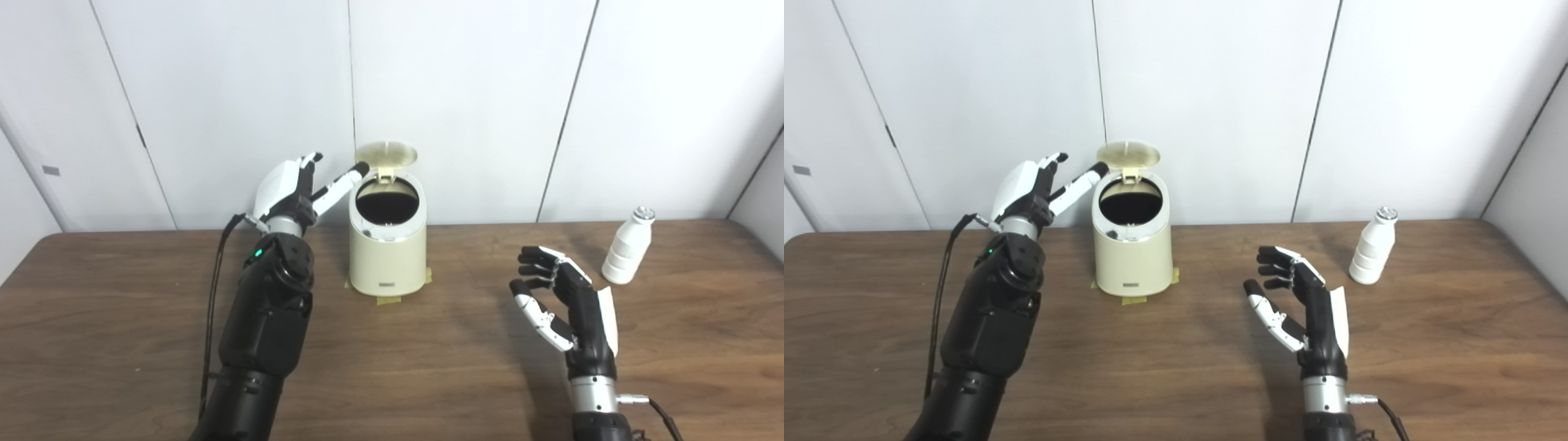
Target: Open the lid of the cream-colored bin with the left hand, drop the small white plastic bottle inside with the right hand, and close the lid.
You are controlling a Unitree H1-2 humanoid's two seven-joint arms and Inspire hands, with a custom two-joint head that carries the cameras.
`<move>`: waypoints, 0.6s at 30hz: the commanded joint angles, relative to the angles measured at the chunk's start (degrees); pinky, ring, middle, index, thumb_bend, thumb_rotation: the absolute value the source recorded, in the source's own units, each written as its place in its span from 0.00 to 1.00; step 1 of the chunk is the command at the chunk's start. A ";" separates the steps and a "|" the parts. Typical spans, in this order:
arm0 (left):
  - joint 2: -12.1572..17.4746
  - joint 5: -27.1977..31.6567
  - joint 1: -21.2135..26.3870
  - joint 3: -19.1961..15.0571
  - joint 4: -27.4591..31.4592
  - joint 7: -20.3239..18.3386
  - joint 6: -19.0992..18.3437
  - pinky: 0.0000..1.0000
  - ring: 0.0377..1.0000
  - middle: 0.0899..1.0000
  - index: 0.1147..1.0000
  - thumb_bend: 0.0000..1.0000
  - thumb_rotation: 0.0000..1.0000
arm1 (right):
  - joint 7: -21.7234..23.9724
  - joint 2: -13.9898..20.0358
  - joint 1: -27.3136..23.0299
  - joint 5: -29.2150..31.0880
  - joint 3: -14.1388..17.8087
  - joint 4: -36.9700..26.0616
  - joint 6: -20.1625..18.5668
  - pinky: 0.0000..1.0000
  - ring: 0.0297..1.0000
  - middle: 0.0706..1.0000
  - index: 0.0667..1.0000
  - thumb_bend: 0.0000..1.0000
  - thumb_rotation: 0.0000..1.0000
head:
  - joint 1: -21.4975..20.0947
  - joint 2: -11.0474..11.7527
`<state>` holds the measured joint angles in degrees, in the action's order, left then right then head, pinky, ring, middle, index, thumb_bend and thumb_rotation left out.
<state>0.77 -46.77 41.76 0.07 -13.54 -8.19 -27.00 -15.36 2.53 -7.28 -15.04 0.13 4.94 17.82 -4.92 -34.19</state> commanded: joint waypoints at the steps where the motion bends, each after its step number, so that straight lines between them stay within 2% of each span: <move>1: 0.37 2.89 1.93 -0.65 4.42 2.34 0.37 1.00 0.98 0.98 0.98 0.79 1.00 | -0.03 -0.45 1.83 -0.68 -0.20 2.14 0.87 0.55 0.63 0.65 0.65 0.25 0.38 | 0.07 -0.01; 4: 1.01 6.48 0.54 -0.81 8.34 2.59 0.48 0.92 0.96 0.97 0.99 0.78 1.00 | -0.13 -0.42 1.73 -0.79 -0.20 2.40 1.14 0.55 0.63 0.65 0.65 0.25 0.40 | 0.17 0.02; 6: 0.37 12.35 -0.89 -2.92 9.95 4.10 3.71 0.87 0.94 0.96 0.99 0.73 1.00 | -0.12 -0.34 1.57 -0.54 -0.20 2.94 1.72 0.55 0.63 0.65 0.65 0.26 0.40 | 0.17 0.18; 9: -0.24 20.74 -3.51 -5.38 10.47 6.50 11.02 0.88 0.95 0.95 0.95 0.47 1.00 | -0.10 -0.35 1.48 -0.48 -0.18 3.12 1.52 0.55 0.64 0.65 0.65 0.26 0.40 | 0.20 0.26; 11: -1.05 26.85 -5.33 -7.18 10.35 7.61 15.76 0.88 0.92 0.91 0.89 0.29 1.00 | -0.18 -0.31 1.49 -0.80 -0.23 3.00 1.30 0.55 0.64 0.65 0.65 0.26 0.41 | 0.15 0.31; 12: -1.37 29.29 -6.12 -7.83 10.31 8.03 17.53 0.88 0.91 0.90 0.88 0.25 1.00 | -0.23 -0.35 1.49 -0.81 -0.22 3.00 1.28 0.55 0.63 0.65 0.65 0.26 0.41 | 0.15 0.31; 15: -1.32 34.19 -8.35 -8.17 11.10 8.24 20.10 0.84 0.88 0.87 0.86 0.21 0.94 | -0.18 -0.52 1.49 -0.19 -0.15 3.11 1.66 0.55 0.63 0.65 0.65 0.25 0.36 | 0.18 0.33; 18: -0.52 37.17 -11.35 -7.97 12.96 8.33 21.86 0.81 0.86 0.85 0.85 0.22 0.88 | -0.21 -0.54 1.52 -0.32 -0.24 3.03 1.69 0.55 0.63 0.65 0.65 0.25 0.35 | 0.02 0.25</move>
<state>-0.28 -10.95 28.56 -8.15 -3.44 -0.39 -8.42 -15.36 2.51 -7.44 -14.57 0.15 5.22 17.91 -4.83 -33.84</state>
